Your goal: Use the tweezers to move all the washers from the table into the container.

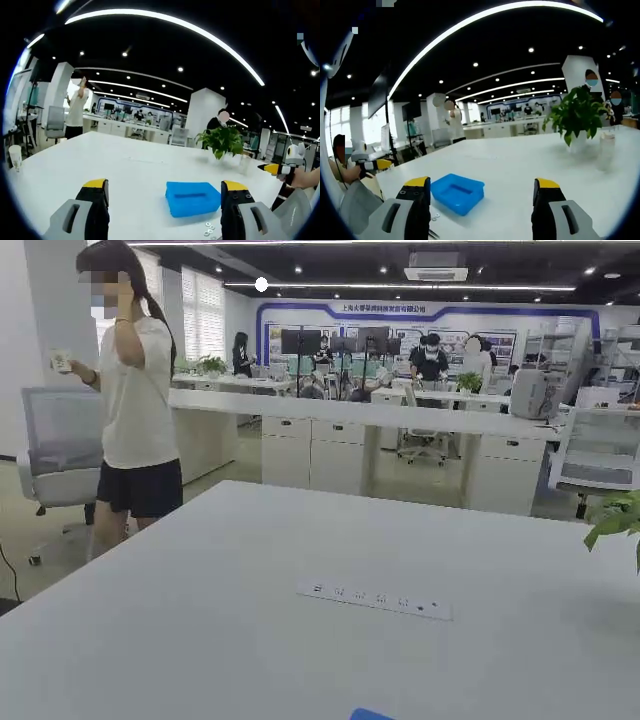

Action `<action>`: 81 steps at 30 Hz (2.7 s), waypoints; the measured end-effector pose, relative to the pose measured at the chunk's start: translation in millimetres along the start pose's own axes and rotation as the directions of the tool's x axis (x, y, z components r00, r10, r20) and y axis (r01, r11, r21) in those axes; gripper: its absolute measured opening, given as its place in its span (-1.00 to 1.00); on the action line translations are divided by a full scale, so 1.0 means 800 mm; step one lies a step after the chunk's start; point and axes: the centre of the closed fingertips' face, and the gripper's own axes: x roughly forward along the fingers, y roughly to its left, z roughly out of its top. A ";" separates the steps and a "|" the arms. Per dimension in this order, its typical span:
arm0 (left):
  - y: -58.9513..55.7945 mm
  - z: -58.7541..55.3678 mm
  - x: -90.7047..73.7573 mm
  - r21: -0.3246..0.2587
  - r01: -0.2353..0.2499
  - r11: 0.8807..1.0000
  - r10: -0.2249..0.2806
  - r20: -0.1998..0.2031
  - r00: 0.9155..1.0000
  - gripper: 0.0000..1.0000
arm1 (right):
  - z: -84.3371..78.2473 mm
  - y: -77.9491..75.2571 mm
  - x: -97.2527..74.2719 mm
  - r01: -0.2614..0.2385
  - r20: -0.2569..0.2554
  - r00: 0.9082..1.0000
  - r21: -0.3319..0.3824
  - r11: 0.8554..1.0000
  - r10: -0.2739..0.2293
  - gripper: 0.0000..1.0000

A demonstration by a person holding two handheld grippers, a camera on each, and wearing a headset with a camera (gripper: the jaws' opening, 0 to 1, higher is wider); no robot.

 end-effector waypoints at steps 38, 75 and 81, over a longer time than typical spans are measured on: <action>0.000 -0.009 0.002 0.021 -0.001 1.000 0.002 -0.038 0.999 0.83 | -0.011 0.000 0.001 -0.002 -0.040 0.999 -0.026 1.000 0.001 0.60; -0.003 -0.023 0.003 0.027 0.022 0.999 -0.019 -0.103 0.994 0.79 | -0.020 -0.009 0.000 0.041 -0.093 0.994 -0.089 0.995 -0.050 0.64; -0.011 -0.059 0.002 0.044 0.094 0.995 -0.078 -0.282 0.956 0.68 | -0.055 -0.022 -0.009 0.035 -0.285 0.955 -0.171 0.985 -0.083 0.43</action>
